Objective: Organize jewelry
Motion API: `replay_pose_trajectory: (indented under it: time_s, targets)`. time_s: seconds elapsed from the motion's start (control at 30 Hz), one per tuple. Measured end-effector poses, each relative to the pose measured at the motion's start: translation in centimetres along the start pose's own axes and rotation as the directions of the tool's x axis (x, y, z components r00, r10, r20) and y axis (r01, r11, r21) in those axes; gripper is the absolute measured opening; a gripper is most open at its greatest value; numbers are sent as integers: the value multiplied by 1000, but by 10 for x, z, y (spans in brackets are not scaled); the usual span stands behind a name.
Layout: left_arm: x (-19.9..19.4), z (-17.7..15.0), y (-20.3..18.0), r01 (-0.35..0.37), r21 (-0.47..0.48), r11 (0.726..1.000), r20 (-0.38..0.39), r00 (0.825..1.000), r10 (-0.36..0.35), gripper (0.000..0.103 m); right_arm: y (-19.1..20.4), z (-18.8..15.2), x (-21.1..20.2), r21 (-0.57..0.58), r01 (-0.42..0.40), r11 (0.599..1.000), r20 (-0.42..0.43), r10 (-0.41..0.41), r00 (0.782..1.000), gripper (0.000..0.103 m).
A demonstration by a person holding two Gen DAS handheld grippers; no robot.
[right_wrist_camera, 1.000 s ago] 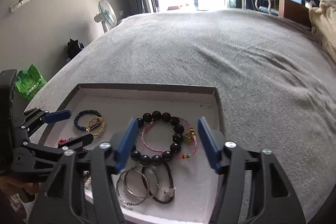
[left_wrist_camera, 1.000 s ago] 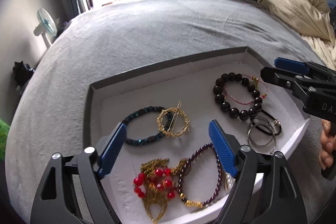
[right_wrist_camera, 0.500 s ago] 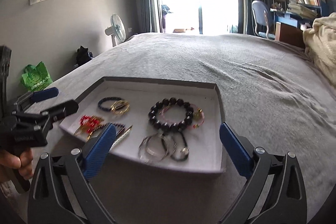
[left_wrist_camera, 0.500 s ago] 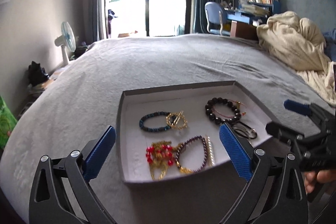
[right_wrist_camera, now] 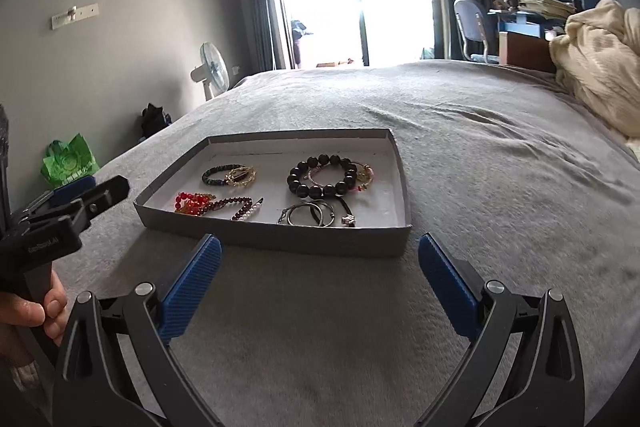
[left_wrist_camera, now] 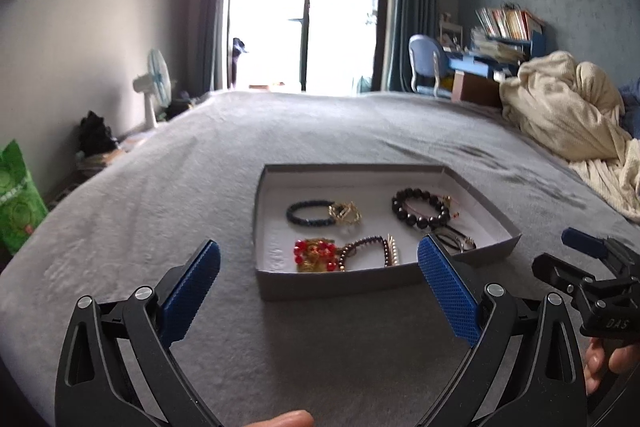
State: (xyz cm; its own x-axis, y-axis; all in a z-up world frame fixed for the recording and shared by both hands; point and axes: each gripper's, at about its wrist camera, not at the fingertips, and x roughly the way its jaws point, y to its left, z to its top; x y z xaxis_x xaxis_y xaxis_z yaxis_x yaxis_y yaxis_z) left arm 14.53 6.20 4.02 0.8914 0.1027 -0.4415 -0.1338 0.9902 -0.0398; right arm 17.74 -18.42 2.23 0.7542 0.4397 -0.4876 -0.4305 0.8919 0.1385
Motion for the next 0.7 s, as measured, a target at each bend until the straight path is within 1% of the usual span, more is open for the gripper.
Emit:
replay_pose_trajectory:
  time_s: [0.17,0.3,0.37,0.7]
  targets:
    - [-9,-10,-1,-17,-6,1000,4,1000,17,98,2,-8,-10,-12,3,1000,26,-3,1000,97]
    - [-17,-16,-1,-47,-12,999,42,998,47,98,1,-13,-13,-4,13,1000,39,-13,999,97]
    - [-20,-18,-3,-56,-4,998,60,997,56,98,0,-15,-13,2,18,1000,36,-18,999,97]
    - [-25,-23,-14,-67,51,996,72,995,63,98,6,-19,-17,-20,30,999,53,-29,998,98]
